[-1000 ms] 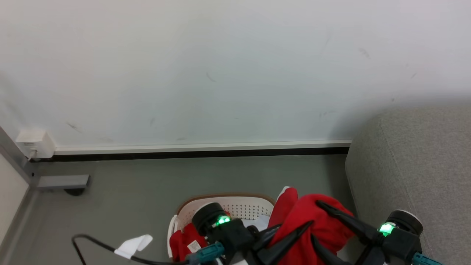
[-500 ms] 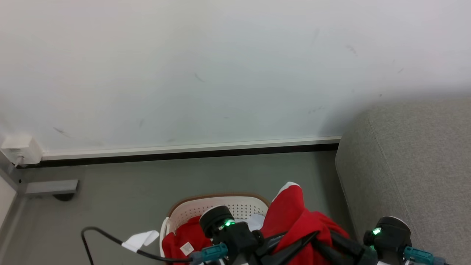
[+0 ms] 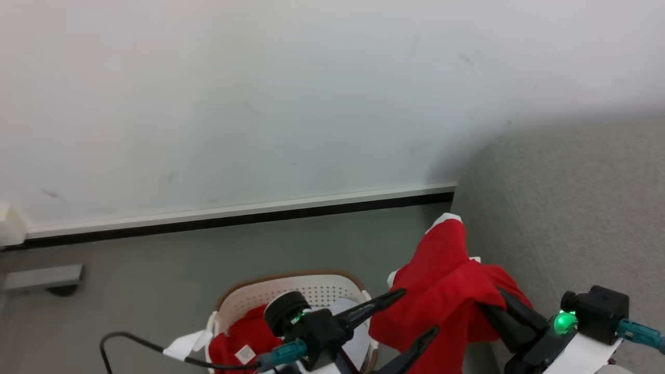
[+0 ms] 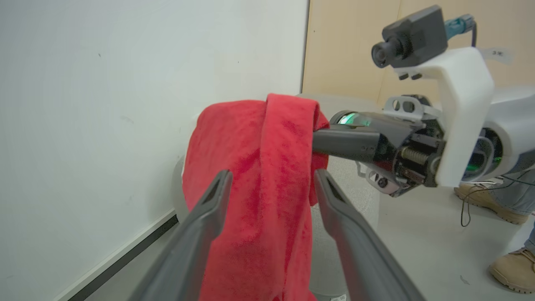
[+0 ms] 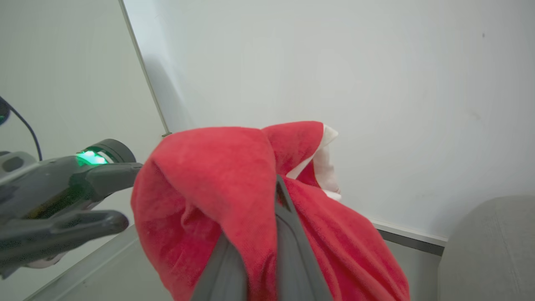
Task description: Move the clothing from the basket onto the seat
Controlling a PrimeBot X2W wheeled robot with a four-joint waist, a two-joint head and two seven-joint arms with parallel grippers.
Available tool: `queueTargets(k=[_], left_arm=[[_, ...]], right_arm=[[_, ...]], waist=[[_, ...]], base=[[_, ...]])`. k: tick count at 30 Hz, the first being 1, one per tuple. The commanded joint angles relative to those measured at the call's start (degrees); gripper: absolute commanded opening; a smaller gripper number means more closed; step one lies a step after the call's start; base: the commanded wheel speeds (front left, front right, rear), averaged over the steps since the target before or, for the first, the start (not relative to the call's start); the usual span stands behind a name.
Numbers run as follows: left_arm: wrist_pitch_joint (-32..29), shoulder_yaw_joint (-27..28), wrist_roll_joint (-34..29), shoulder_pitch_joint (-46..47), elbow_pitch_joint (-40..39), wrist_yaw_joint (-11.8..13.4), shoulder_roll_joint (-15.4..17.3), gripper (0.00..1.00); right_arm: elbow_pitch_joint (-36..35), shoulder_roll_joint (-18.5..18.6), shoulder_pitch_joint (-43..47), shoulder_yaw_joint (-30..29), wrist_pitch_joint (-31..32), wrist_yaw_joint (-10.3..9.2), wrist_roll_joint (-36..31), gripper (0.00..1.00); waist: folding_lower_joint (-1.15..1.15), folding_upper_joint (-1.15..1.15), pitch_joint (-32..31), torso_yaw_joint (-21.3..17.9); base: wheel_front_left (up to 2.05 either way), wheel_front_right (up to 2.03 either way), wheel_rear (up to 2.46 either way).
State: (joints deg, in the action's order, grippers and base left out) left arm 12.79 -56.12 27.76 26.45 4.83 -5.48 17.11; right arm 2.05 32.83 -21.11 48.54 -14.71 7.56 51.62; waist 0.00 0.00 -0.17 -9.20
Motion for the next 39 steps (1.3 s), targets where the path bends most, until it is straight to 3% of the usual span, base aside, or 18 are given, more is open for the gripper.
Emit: queueTargets(k=[1,13,20,30,39], left_arm=[[0.75,0.19,-0.56,-0.85,0.46,0.3,0.02,1.0],[2.34,0.53,-1.38,-1.73,5.25,0.22,-3.51,1.0],[2.37,1.02,-2.27,-0.72,6.76,-0.39,-4.48,1.0],[2.36,1.58,-3.25,1.26,7.95,-1.21,-3.92,1.0],[0.89,3.06,-5.12,11.96,8.63,-1.48,-2.91,1.0]], right_arm=[[0.32,0.08,0.94,-0.76,-0.34,-0.14,0.47,0.0],[-0.15,-0.45,5.13,-12.47,-0.49,-0.13,0.97,0.0],[-1.04,-2.31,7.55,-17.85,-0.51,-0.13,-1.06,0.0],[-0.34,-6.08,8.99,-25.59,-0.5,-0.13,-1.67,0.0],[3.58,-13.03,0.02,-38.02,-0.44,-0.13,-1.47,0.0]], waist=[[0.0,0.0,0.53,-1.78],[0.0,0.0,3.66,-12.53],[0.0,0.0,5.32,-15.69],[0.0,0.0,9.81,-15.08],[0.0,0.0,25.0,-10.27]], base=[[0.0,0.0,0.0],[0.0,0.0,0.0],[0.0,0.0,0.0],[0.0,0.0,0.0],[0.0,0.0,0.0]])
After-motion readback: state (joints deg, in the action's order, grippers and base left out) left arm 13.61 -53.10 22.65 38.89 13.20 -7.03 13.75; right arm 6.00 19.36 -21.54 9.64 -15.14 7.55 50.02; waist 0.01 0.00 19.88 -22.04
